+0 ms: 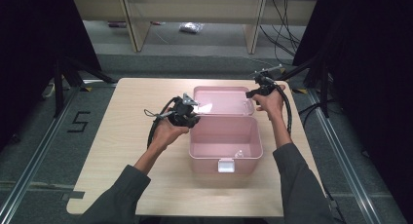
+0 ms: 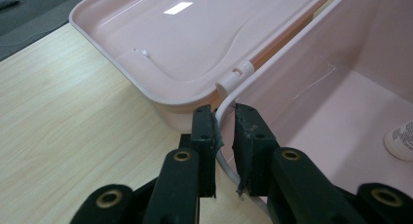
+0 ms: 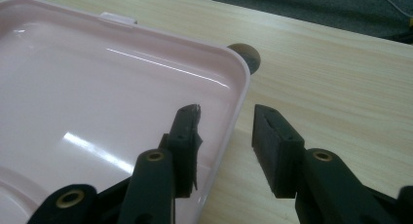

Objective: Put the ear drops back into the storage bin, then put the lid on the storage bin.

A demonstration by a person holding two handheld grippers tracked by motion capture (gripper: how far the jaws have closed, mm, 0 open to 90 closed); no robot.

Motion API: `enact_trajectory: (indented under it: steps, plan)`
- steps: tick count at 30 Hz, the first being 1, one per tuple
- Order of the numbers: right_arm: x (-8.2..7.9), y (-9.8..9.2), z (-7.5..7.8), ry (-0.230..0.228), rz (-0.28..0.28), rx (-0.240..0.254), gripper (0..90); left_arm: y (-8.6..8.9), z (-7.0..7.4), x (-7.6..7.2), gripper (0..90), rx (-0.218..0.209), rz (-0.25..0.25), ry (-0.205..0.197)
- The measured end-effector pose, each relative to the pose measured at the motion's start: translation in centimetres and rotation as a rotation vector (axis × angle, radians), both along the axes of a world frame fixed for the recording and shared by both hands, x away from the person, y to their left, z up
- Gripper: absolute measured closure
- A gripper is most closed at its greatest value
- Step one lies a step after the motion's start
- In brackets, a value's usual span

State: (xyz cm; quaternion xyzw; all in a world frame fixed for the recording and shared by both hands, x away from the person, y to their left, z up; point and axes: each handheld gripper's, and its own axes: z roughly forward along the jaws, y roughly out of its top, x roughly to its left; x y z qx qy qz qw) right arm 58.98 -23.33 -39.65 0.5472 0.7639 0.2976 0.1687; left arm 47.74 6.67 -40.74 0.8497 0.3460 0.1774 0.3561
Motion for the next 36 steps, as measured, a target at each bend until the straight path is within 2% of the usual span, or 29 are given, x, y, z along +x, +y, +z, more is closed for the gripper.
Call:
enact_trajectory:
  steps: [1, 3, 4, 6, 9, 10, 11, 12, 13, 14, 16, 17, 18, 19, 20, 22, 23, 25, 27, 36]
  plan:
    - [0.0, 0.0, 0.0, 0.002, 0.003, 0.014, 62.9, 0.0, 0.0, 0.0, 78.7, 0.0, 0.0, 0.0]
    - [0.1, 0.0, -0.1, -0.012, 0.012, 0.006, 62.7, 0.0, 0.0, 0.0, 78.8, -0.001, 0.001, 0.001]
    - [0.1, 0.1, -0.2, 0.002, 0.014, 0.019, 62.5, 0.0, 0.0, 0.0, 78.8, 0.001, 0.0, -0.001]
    - [0.2, 0.4, -0.4, -0.003, -0.005, 0.012, 62.4, 0.0, 0.0, 0.0, 78.7, 0.002, -0.002, -0.001]
    - [0.4, 0.2, -0.6, -0.004, 0.017, -0.013, 62.4, 0.0, 0.0, 0.0, 78.7, 0.001, 0.0, -0.002]
    - [0.5, 0.4, -0.7, 0.01, -0.006, 0.001, 62.4, 0.0, 0.0, 0.0, 78.7, 0.002, -0.001, -0.002]
    - [0.4, 0.5, -0.8, 0.014, -0.005, 0.003, 62.4, 0.0, 0.0, 0.0, 78.7, 0.002, -0.002, -0.002]
    - [0.5, 0.4, -0.8, 0.01, -0.003, -0.012, 62.6, 0.0, 0.0, 0.1, 78.7, 0.0, -0.003, -0.003]
    - [0.5, 0.8, -0.8, 0.038, -0.038, 0.022, 63.1, 0.1, 0.0, 0.2, 78.7, -0.005, -0.007, 0.003]
    - [0.6, 0.6, -0.9, 0.023, -0.023, -0.002, 63.4, 0.1, 0.0, 0.2, 78.7, -0.007, -0.005, 0.001]
    - [0.9, 0.6, -1.0, 0.031, -0.018, -0.027, 64.4, 0.2, 0.0, 0.2, 78.7, -0.007, -0.007, -0.001]
    - [1.1, 0.6, -1.1, 0.019, -0.016, -0.034, 65.1, 0.2, 0.0, 0.2, 78.7, -0.006, -0.009, 0.0]
    - [1.2, 0.8, -1.0, 0.04, -0.025, -0.023, 65.6, 0.2, -0.1, 0.2, 78.7, -0.006, -0.011, -0.005]
    - [1.2, 1.0, -1.0, 0.042, -0.031, -0.018, 66.0, 0.2, -0.1, 0.2, 78.7, -0.008, -0.013, -0.004]
    - [1.5, 1.0, -1.0, 0.024, -0.014, -0.044, 66.5, 0.2, -0.1, 0.2, 78.7, -0.008, -0.013, -0.005]
    - [1.7, 1.4, -0.9, 0.021, -0.019, -0.081, 68.0, 0.2, -0.1, 0.3, 78.7, -0.009, -0.012, -0.003]
    - [1.6, 1.8, -1.0, 0.036, -0.048, -0.055, 69.7, 0.2, -0.1, 0.3, 78.7, -0.009, -0.012, -0.003]
    - [1.8, 1.5, -1.3, 0.041, -0.035, -0.091, 73.1, 0.2, -0.1, 0.3, 78.7, -0.009, -0.013, -0.003]
    - [1.9, 1.4, -1.4, 0.034, -0.034, -0.1, 75.9, 0.2, -0.1, 0.3, 78.7, -0.007, -0.011, -0.004]
    - [1.2, 1.7, -0.5, 0.005, -0.077, -0.082, 81.1, 0.2, 0.0, 0.3, 78.7, -0.006, -0.009, -0.005]
